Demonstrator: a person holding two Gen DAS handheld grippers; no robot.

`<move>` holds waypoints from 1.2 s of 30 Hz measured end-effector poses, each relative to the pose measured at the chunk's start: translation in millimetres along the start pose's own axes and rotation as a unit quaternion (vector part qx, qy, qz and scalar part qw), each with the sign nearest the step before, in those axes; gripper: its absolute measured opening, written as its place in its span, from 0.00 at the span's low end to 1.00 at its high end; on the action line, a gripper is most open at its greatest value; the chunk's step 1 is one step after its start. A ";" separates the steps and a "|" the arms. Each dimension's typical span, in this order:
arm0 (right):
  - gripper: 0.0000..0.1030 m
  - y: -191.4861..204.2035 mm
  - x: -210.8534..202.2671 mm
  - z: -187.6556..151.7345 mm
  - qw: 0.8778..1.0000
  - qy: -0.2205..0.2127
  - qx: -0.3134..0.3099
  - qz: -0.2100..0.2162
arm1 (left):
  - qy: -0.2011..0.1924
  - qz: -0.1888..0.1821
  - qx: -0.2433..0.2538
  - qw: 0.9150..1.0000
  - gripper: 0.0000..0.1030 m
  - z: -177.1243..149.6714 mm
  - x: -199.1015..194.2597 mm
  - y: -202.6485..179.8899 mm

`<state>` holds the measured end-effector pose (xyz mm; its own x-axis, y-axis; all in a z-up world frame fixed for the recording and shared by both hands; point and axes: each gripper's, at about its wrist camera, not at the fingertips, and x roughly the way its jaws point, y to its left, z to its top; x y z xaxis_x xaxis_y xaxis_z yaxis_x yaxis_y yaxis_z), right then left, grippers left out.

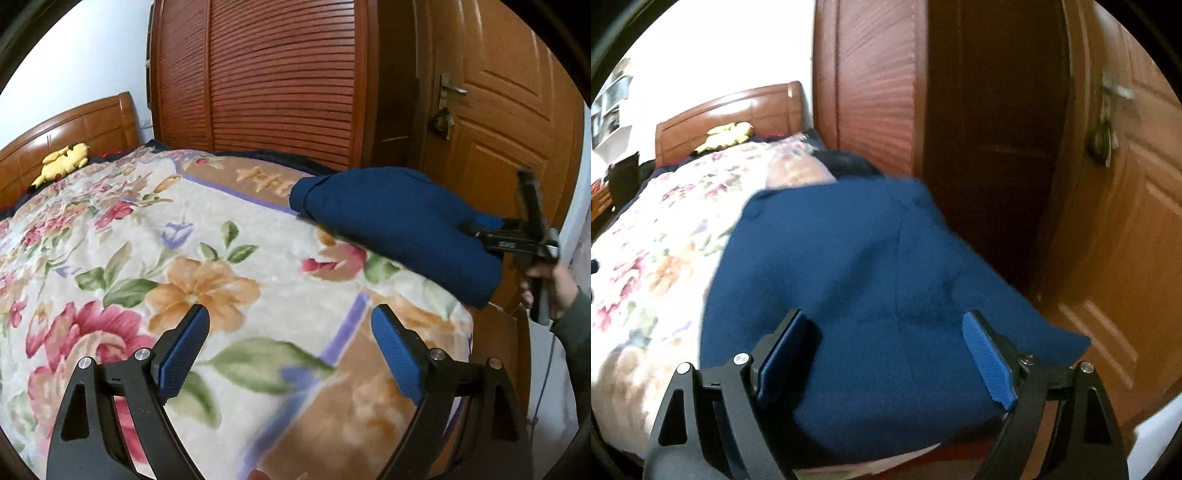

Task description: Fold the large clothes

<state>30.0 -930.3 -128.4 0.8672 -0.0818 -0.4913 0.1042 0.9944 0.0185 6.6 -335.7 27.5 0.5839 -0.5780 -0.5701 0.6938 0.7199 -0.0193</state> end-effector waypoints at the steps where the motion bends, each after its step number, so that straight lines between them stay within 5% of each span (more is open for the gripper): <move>1: 0.85 -3.7 5.7 -1.9 1.000 0.006 0.012 0.007 | -0.003 0.001 0.002 1.000 0.87 -2.0 -3.9 1.8; 5: 0.85 -15.3 2.2 -5.3 0.999 0.001 0.037 0.016 | -0.014 0.003 0.000 1.000 0.87 -12.2 -21.4 12.1; 10: 0.85 18.0 -25.7 6.4 0.999 -0.022 -0.001 -0.044 | -0.022 0.020 -0.012 1.000 0.87 -29.4 -45.0 29.6; 24: 0.85 192.7 -89.8 19.4 0.988 -0.075 -0.087 0.099 | -0.027 0.118 -0.055 0.991 0.87 -96.1 -101.6 98.2; 36: 0.85 304.9 -59.7 5.2 0.977 -0.048 -0.106 0.180 | -0.040 0.198 -0.098 0.975 0.87 -132.3 -152.3 160.5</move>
<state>12.5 -622.6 -88.9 0.8721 0.2796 -0.4016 -0.3102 0.9506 -0.0118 -26.7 -81.3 2.6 0.8257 -0.2623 -0.4994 0.3186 0.9475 0.0291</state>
